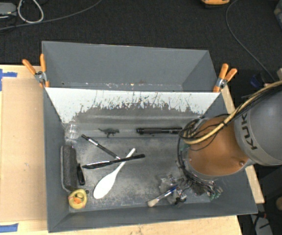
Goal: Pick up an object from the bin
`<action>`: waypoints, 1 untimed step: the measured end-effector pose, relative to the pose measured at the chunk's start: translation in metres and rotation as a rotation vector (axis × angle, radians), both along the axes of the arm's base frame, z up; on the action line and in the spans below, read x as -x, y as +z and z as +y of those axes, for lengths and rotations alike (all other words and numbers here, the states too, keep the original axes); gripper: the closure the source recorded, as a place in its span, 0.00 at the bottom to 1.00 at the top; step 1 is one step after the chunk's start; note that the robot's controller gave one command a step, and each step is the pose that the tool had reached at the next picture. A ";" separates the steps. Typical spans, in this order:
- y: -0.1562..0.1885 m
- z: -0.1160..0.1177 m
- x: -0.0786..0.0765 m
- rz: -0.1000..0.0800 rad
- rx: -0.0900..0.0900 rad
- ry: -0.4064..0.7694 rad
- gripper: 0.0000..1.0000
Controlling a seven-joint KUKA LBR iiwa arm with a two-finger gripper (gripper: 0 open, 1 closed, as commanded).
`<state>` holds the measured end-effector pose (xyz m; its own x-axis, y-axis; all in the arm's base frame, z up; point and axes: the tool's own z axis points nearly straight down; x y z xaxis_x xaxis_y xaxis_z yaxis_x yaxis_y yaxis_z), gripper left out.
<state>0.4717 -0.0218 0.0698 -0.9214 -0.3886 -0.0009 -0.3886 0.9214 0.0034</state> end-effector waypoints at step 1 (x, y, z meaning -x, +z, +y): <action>0.014 0.001 0.001 0.003 -0.001 0.002 1.00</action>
Offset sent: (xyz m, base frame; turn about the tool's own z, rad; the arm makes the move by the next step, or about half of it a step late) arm -0.0013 0.0006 0.0175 -0.0013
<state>0.4706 -0.0210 0.0842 -0.9207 -0.3902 0.0014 -0.3902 0.9207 0.0050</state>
